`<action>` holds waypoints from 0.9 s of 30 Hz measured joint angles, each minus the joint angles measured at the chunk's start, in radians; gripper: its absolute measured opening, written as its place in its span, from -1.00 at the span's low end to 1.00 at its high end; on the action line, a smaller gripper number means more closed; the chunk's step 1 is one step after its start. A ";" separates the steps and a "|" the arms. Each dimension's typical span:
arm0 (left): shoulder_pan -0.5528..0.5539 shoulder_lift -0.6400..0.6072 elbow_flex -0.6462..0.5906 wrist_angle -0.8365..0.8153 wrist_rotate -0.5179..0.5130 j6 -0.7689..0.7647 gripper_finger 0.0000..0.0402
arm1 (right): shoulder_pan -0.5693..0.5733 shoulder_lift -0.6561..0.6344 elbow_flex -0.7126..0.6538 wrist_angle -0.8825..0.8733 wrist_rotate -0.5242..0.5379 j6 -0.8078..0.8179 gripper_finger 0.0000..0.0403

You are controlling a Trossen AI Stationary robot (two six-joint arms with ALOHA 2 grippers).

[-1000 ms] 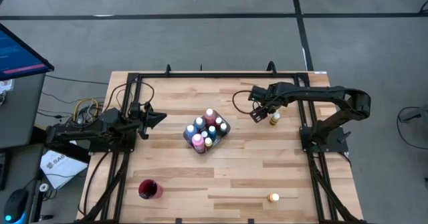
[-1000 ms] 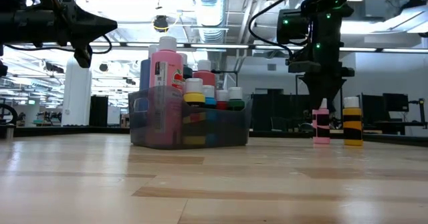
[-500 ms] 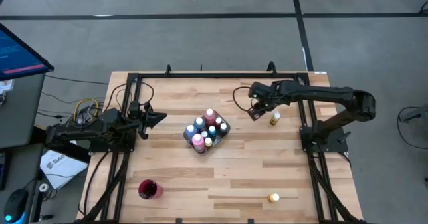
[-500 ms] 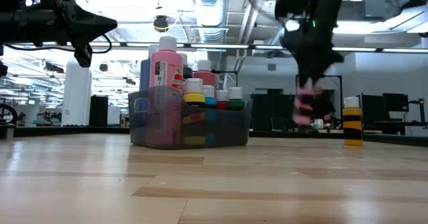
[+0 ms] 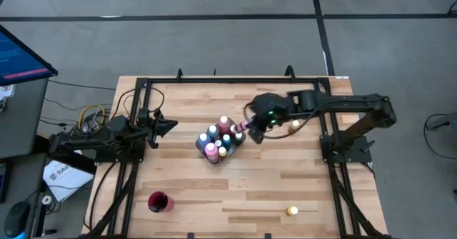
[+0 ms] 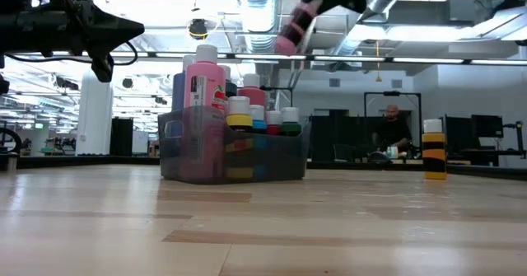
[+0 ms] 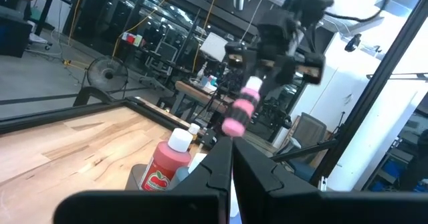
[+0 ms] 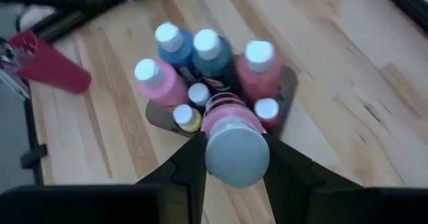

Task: Pick & Place Paint Supplies
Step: Put the small pink paint bottle into the black bin

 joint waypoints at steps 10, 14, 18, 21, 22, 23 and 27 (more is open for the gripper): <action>0.000 0.000 0.000 0.009 0.000 0.000 -0.98 | 0.065 0.264 0.149 -0.115 -0.002 -0.106 -0.44; 0.000 0.000 0.000 0.010 0.000 0.000 -0.98 | 0.065 0.330 0.182 -0.150 0.001 -0.150 -0.44; 0.000 0.000 0.000 0.014 0.000 0.000 -0.98 | 0.053 0.369 0.191 -0.142 0.001 -0.175 -0.44; 0.000 0.000 0.000 0.015 -0.001 0.000 -0.98 | 0.044 0.390 0.191 -0.139 0.003 -0.188 -0.44; 0.000 0.000 0.000 0.016 0.000 0.000 -0.98 | 0.042 0.398 0.191 -0.139 0.003 -0.192 -0.44; 0.000 0.000 0.000 0.015 0.000 0.000 -0.98 | 0.038 0.407 0.191 -0.140 0.004 -0.198 -0.44; 0.000 0.000 0.000 0.016 0.000 0.000 -0.98 | 0.034 0.435 0.191 -0.133 0.004 -0.218 -0.44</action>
